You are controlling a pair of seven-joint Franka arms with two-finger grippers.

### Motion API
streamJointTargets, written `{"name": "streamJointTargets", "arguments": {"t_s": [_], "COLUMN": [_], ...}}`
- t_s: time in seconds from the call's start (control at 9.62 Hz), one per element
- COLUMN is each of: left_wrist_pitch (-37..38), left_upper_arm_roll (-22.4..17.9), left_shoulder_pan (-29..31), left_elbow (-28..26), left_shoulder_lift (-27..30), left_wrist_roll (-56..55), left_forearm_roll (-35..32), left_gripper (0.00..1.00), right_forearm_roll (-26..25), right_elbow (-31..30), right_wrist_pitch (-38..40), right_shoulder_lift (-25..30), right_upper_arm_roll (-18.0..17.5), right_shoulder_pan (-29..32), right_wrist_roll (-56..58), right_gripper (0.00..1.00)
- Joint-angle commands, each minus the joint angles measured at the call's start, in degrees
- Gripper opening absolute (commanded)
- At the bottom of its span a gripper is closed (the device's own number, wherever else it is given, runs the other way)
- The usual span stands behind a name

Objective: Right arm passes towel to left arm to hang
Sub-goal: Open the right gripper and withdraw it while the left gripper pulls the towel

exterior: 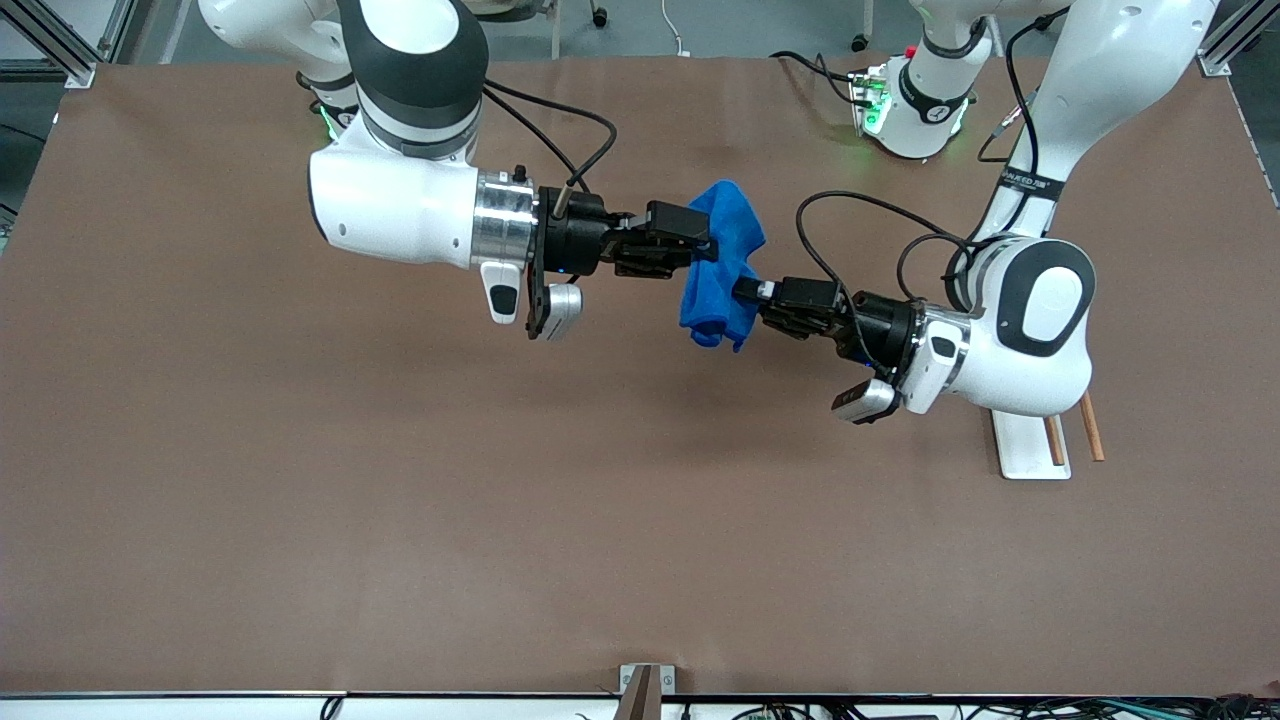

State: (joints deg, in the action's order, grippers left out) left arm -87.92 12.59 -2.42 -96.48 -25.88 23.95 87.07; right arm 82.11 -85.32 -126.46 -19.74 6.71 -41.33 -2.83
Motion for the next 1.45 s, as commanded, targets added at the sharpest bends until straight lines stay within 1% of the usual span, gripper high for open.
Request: {"name": "streamJointTargets", "arguments": {"t_s": [0.0,0.31,0.42,0.52,0.73,0.83,0.94,1.04,1.14,1.35], "left_wrist_pitch": [0.6,0.6,0.6,0.6,0.6,0.6,0.0,-0.8,-0.9,-5.6], "left_upper_arm_roll": [0.1,0.1,0.0,-0.3,-0.5,-0.6,-0.7,-0.8,-0.8,-0.8], "left_shoulder_pan": [0.8,1.1,1.1,1.6,3.1,3.4,3.4,4.1,5.8,6.7], "left_elbow": [-1.4,-1.0,-1.0,-0.9,0.3,0.3,0.7,0.8,0.9,0.9], "left_shoulder_lift": [-0.4,-0.2,-0.2,-0.2,-0.1,0.0,0.0,0.1,0.2,3.1], "left_wrist_roll": [2.1,1.9,1.8,1.7,0.0,-2.0,-3.1,-4.4,-7.3,-14.2], "left_forearm_roll": [0.6,0.6,0.6,0.5,-0.2,-0.6,-3.7,-7.1,-12.4,-23.0], "left_gripper": [0.01,0.00,0.00,0.00,0.00,0.00,0.00,0.00,0.00,0.00], "right_forearm_roll": [1.7,1.7,1.7,1.5,0.3,-2.6,-6.6,-9.3,-12.6,-19.1], "right_elbow": [0.1,0.0,0.0,0.0,-0.6,-0.9,-1.3,-2.8,-4.6,-8.2], "right_wrist_pitch": [-0.5,-0.5,-0.5,-0.5,-0.4,-0.2,0.1,-0.1,-0.1,0.2], "right_shoulder_lift": [0.1,0.1,0.1,0.1,0.2,0.3,0.7,1.3,2.1,3.6], "right_upper_arm_roll": [0.4,0.5,0.5,0.6,1.1,1.2,1.2,1.3,2.3,3.0], "right_shoulder_pan": [-0.5,-0.5,-0.2,0.0,0.9,2.4,4.1,5.5,7.0,10.7], "right_wrist_roll": [1.0,1.0,0.2,0.6,0.7,0.6,0.4,0.3,0.3,1.0], "right_gripper": [0.00,0.01,0.21,0.99,1.00,1.00,1.00,1.00,1.00,1.00]}}
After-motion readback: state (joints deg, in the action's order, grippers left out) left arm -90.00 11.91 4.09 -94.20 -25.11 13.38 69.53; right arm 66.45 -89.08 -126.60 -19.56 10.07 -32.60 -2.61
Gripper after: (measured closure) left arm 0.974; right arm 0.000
